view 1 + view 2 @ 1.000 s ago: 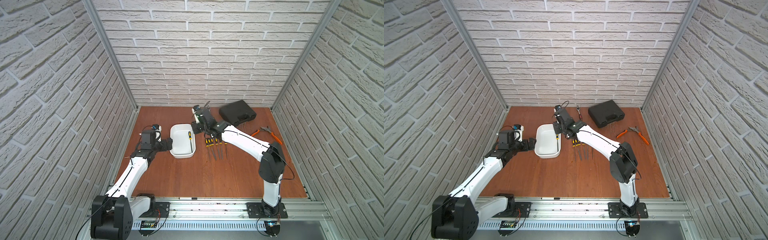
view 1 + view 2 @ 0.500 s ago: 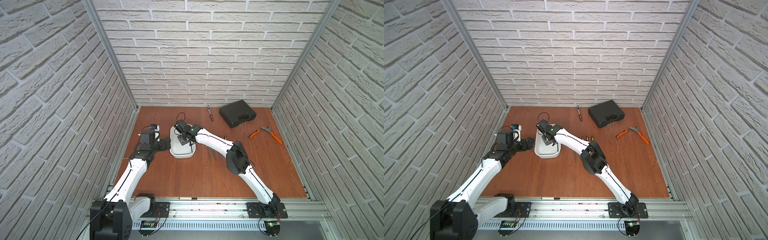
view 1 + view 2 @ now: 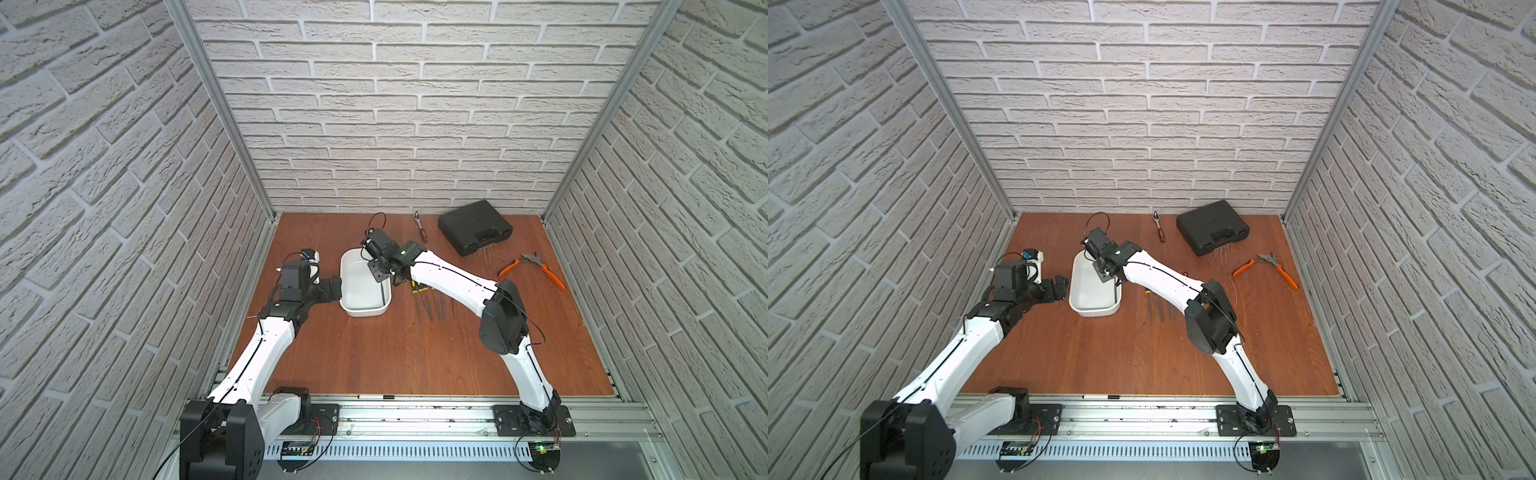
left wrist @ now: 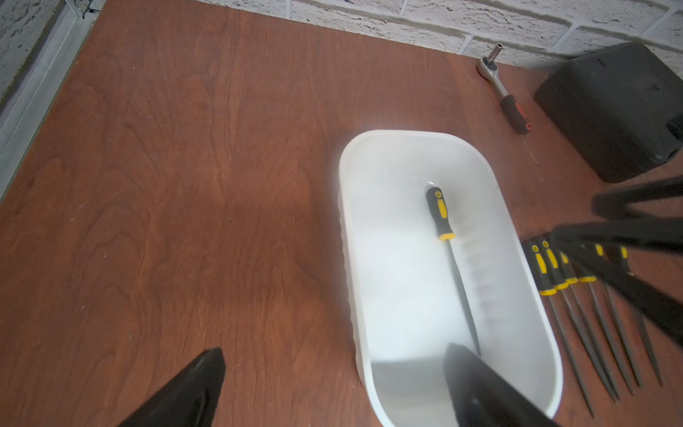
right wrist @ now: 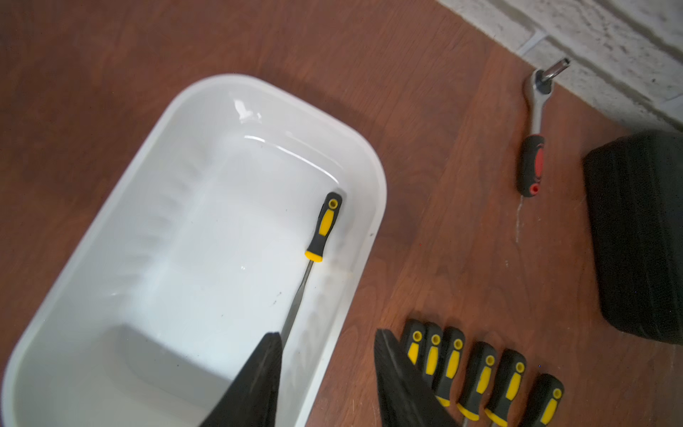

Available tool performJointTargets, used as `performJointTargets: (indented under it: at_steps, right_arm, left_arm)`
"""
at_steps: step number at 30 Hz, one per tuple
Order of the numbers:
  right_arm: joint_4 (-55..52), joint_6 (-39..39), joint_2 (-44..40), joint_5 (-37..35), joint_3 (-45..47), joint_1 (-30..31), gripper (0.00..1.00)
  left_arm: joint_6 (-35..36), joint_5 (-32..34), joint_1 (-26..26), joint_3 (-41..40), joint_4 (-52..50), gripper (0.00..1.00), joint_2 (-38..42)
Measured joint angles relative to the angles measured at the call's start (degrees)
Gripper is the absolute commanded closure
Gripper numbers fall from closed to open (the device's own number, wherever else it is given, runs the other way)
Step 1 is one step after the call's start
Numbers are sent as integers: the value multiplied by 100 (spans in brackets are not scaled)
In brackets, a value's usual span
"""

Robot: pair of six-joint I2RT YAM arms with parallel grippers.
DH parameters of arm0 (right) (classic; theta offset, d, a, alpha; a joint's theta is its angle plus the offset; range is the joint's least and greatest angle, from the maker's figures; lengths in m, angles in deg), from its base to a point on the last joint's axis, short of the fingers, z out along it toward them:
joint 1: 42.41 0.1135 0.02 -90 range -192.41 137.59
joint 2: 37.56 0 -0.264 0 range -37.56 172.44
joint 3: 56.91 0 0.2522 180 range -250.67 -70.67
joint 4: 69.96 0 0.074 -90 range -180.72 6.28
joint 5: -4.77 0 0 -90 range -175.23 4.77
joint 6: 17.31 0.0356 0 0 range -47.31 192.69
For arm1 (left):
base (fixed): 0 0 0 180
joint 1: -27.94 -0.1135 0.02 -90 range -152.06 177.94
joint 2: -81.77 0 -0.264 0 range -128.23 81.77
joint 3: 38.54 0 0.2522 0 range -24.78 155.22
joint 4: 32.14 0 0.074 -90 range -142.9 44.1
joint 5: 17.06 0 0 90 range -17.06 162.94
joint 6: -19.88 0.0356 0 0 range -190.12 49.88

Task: Take the file tool out of the storage box
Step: Adjust the storage box at the center of the board.

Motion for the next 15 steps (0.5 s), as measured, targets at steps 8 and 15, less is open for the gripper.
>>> performJointTargets:
  at_steps: [8,15]
  right_arm:
    - [-109,352,129,214,96,-289,54]
    - [-212,568,590,640,13,-382,54]
  left_arm:
    - [55,-4,7,0,-17,1,-50]
    - [79,-4,11,0,-24,1,-50]
